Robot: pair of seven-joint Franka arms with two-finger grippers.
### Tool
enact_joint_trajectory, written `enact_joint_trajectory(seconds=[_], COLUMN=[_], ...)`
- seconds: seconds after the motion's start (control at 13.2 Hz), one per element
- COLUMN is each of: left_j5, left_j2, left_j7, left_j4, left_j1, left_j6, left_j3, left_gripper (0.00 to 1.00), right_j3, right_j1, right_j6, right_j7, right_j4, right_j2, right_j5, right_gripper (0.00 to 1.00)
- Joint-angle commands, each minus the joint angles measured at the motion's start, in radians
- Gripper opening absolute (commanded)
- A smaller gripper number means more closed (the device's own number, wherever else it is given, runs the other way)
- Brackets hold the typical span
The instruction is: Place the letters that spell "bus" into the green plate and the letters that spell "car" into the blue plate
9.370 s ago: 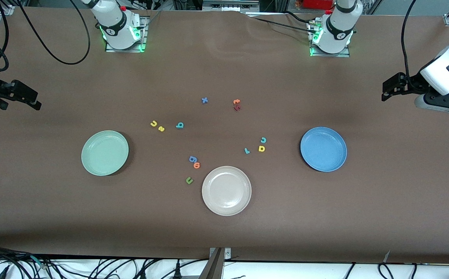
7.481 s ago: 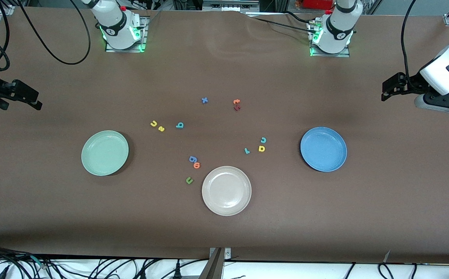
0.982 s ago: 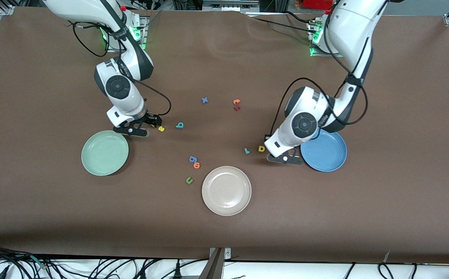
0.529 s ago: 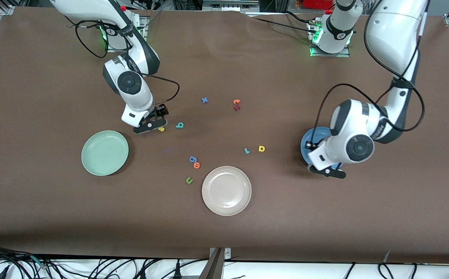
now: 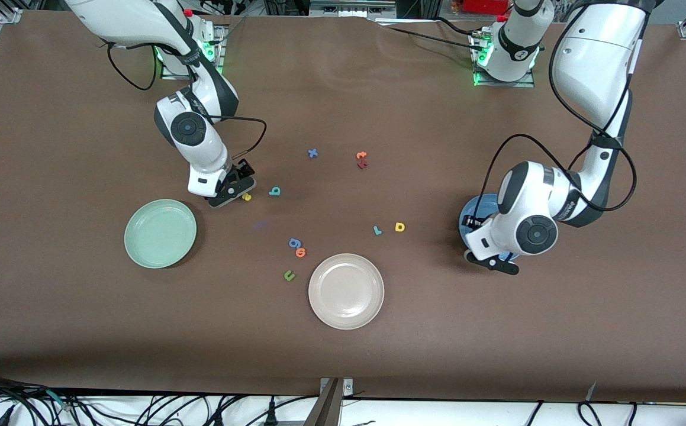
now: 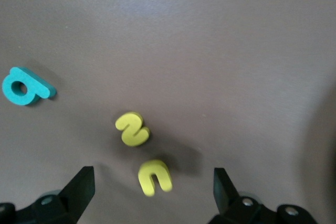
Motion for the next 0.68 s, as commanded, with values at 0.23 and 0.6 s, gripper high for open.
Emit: enact_joint_trajectory(seconds=[0.23, 0.6], left_j5=[0.016, 0.013], left_j2=[0.04, 0.095], left_j7=[-0.159, -0.166], left_j4=[0.065, 0.052], left_j1=[-0.177, -0.214], left_j6=[0.111, 0.352], left_j3=[-0.009, -0.024], left_gripper=[1.0, 0.98], right_j3=[-0.011, -0.027], right_j1=[-0.007, -0.007], right_j6=[0.079, 0.098], right_j7=[-0.018, 0.001], right_j4=[-0.032, -0.057], right_j2=[0.027, 0.002], right_j5=[-0.011, -0.011], right_gripper=[1.0, 0.85])
